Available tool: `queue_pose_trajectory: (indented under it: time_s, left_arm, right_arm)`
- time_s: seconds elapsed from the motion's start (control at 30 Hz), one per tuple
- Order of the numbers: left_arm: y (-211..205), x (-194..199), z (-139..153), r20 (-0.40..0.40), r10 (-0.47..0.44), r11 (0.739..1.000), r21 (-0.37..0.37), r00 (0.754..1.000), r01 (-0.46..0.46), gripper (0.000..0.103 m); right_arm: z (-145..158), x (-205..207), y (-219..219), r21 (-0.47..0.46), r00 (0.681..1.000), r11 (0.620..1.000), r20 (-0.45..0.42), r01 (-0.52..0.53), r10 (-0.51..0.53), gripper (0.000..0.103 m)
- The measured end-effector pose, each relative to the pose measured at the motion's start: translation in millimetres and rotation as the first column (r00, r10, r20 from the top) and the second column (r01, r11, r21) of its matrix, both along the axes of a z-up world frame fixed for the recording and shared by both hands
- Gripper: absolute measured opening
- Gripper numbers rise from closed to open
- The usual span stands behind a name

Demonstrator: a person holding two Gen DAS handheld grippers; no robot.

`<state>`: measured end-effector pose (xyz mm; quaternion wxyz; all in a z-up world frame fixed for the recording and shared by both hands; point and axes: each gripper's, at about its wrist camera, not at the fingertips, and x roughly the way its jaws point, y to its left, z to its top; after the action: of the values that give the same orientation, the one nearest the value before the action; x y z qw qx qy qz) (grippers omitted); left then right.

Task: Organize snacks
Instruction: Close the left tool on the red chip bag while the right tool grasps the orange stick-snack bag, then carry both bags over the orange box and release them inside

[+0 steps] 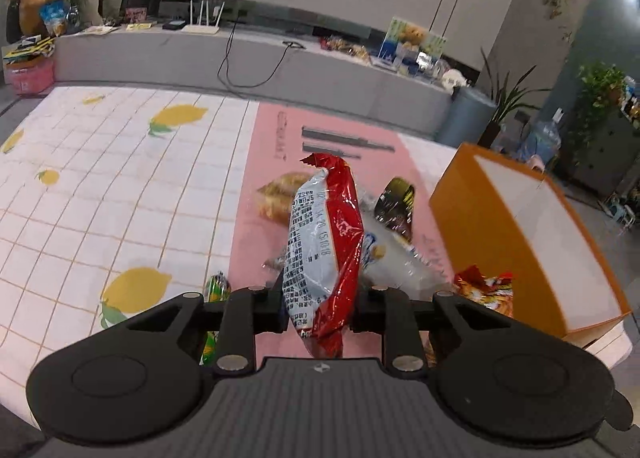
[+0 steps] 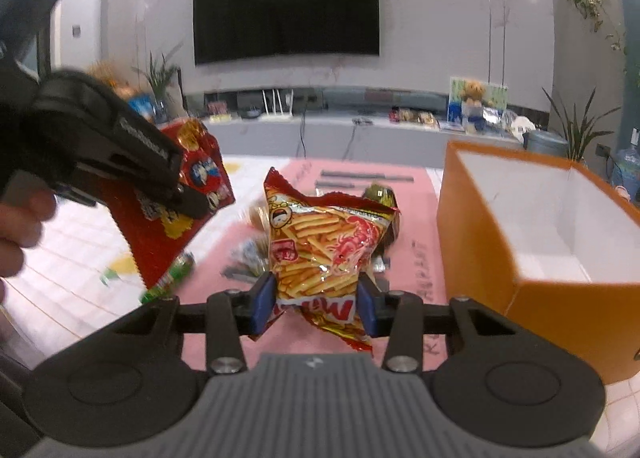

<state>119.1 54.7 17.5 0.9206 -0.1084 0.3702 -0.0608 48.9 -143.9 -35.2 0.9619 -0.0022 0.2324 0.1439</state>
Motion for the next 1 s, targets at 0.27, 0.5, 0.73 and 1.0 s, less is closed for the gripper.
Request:
queue_pose_trajectory:
  time_s: [0.27,0.5,0.73,1.0]
  left_arm:
    - [-2,-1,13,0.025,-0.040,0.998,-0.053,0.999,0.041,0.028]
    - [-22,-8,33,0.074,-0.108,0.990,-0.079,0.991,0.114,0.028]
    - [-61,-1,42,0.077,-0.196,0.971,-0.126,0.977,0.205,0.028]
    - [-127,19,34,0.048,-0.290,0.941,-0.168,0.956,0.294,0.028]
  right_arm:
    - [38,-3,-42,0.129,0.997,0.990,0.056,0.054,-0.061,0.042]
    - [67,10,-108,0.229,0.990,0.969,0.087,0.088,-0.111,0.042]
    - [58,23,-159,0.320,0.973,0.925,0.030,0.206,-0.227,0.042]
    - [61,9,-180,0.392,0.952,0.878,0.022,0.274,-0.306,0.042]
